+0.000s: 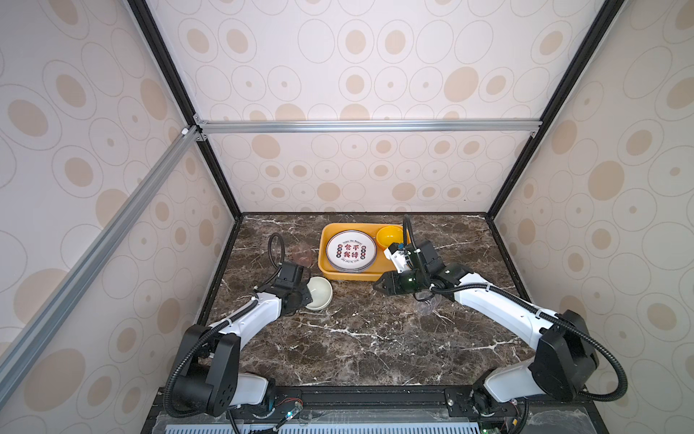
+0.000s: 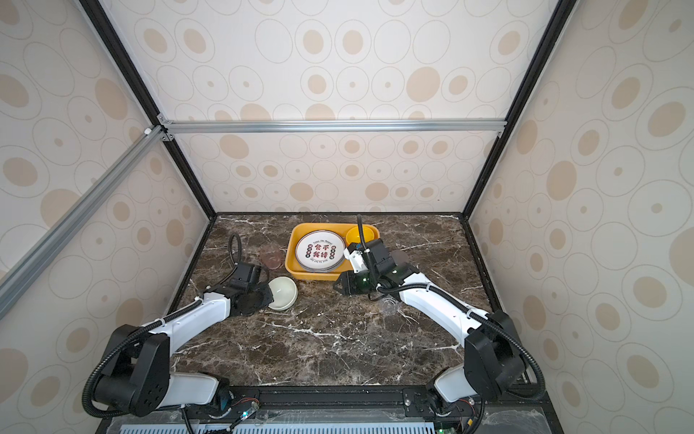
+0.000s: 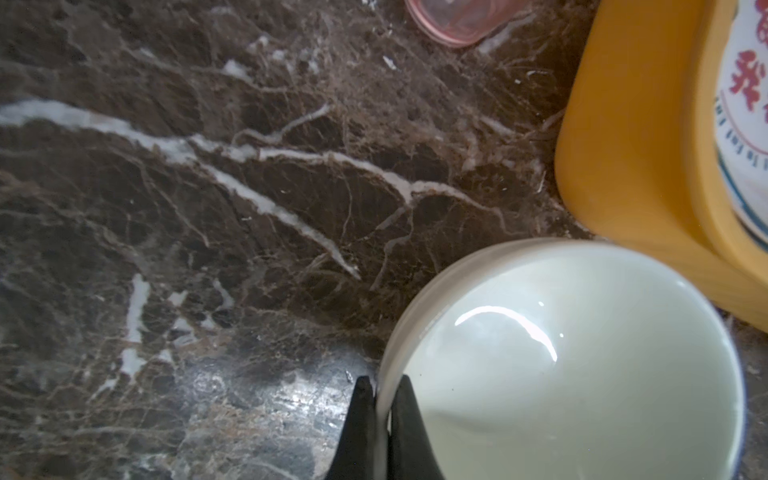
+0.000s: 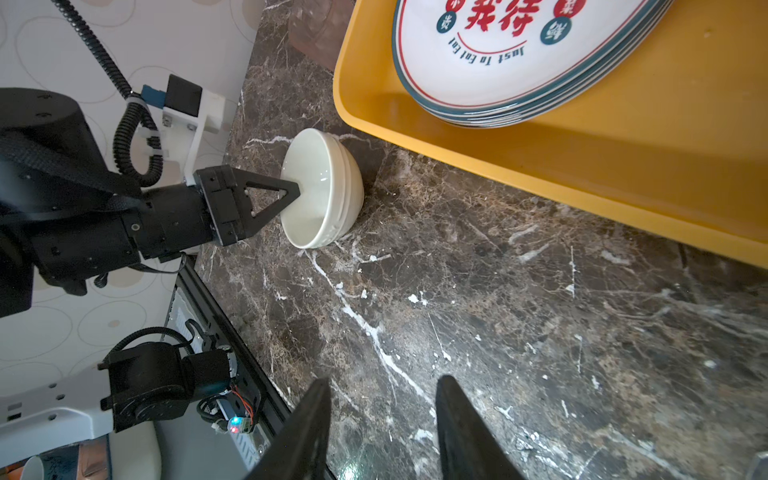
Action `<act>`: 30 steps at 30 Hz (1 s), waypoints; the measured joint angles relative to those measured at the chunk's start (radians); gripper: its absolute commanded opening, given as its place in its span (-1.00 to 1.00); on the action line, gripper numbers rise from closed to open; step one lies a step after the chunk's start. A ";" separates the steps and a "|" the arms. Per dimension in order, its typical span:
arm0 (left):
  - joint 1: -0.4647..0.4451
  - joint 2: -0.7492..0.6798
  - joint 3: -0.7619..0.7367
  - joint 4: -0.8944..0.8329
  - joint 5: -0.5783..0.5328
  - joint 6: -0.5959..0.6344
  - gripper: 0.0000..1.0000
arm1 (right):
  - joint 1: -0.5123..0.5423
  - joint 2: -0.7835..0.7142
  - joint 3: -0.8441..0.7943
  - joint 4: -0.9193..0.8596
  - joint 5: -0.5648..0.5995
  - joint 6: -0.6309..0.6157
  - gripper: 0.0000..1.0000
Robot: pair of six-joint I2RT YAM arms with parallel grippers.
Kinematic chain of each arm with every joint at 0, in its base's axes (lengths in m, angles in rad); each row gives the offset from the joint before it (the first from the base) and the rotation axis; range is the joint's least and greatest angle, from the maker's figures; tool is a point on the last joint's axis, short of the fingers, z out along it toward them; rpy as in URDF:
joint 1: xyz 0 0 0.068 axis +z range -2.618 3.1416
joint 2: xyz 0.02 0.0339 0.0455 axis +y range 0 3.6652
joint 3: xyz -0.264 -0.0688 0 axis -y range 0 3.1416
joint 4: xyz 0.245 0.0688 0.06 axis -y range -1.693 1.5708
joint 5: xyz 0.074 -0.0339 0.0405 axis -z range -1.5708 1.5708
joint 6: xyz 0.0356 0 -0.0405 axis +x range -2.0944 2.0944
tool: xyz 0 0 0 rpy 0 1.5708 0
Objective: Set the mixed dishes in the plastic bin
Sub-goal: 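Close the left gripper on the white bowl rim while the right gripper returns, then lift the white bowl with the left gripper toward the right gripper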
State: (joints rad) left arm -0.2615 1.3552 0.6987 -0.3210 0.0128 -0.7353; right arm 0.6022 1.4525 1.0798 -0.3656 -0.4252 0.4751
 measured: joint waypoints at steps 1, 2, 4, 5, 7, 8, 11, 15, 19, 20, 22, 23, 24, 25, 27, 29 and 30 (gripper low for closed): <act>0.000 -0.010 -0.005 -0.005 0.000 0.000 -0.97 | 0.000 0.004 0.003 -0.003 0.007 0.003 -0.12; 0.000 -0.021 -0.011 -0.012 -0.001 0.001 -0.97 | 0.000 0.008 0.005 -0.005 0.011 0.004 -0.12; 0.000 -0.051 -0.024 -0.037 -0.001 0.004 -0.98 | 0.000 0.016 0.011 -0.009 0.017 0.007 -0.12; 0.000 -0.066 -0.027 -0.053 0.000 0.007 -0.98 | 0.000 0.019 0.012 -0.008 0.018 0.008 -0.11; 0.000 -0.103 -0.030 -0.087 0.000 0.016 -0.99 | 0.000 0.021 0.016 -0.009 0.019 0.011 -0.10; 0.000 -0.121 -0.030 -0.098 0.000 0.019 -1.00 | 0.000 0.021 0.019 -0.010 0.019 0.011 -0.10; 0.000 -0.180 -0.030 -0.129 0.012 0.024 -1.00 | 0.000 0.021 0.033 -0.015 0.022 0.014 -0.07; 0.000 -0.223 -0.023 -0.160 0.045 0.026 -1.00 | 0.000 0.021 0.046 -0.013 0.023 0.024 0.03; -0.005 -0.233 -0.001 -0.185 0.078 0.026 -1.00 | 0.000 0.021 0.059 -0.024 0.029 0.035 0.07; -0.010 -0.233 0.008 -0.190 0.086 0.025 -1.00 | 0.000 0.021 0.066 -0.032 0.034 0.037 0.06; -0.022 -0.233 0.029 -0.192 0.095 0.025 -1.00 | 0.000 0.021 0.086 -0.052 0.042 0.041 0.06; -0.032 -0.232 0.042 -0.192 0.097 0.024 -1.00 | 0.000 0.022 0.100 -0.067 0.049 0.044 0.05; -0.043 -0.228 0.058 -0.192 0.099 0.023 -1.00 | 0.000 0.023 0.115 -0.082 0.057 0.045 0.05; -0.056 -0.222 0.072 -0.192 0.101 0.021 -1.00 | 0.000 0.025 0.130 -0.096 0.064 0.048 0.05; -0.083 -0.204 0.102 -0.189 0.102 0.017 -1.00 | 0.000 0.036 0.164 -0.123 0.080 0.052 0.04; -0.113 -0.181 0.129 -0.188 0.101 0.014 -1.00 | 0.000 0.050 0.187 -0.144 0.092 0.058 0.03; -0.130 -0.165 0.144 -0.188 0.101 0.013 -1.00 | 0.000 0.058 0.196 -0.155 0.098 0.060 0.03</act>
State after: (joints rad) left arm -0.3912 1.1900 0.8425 -0.5095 0.1143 -0.7227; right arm 0.6022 1.5108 1.2762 -0.5205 -0.3275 0.5354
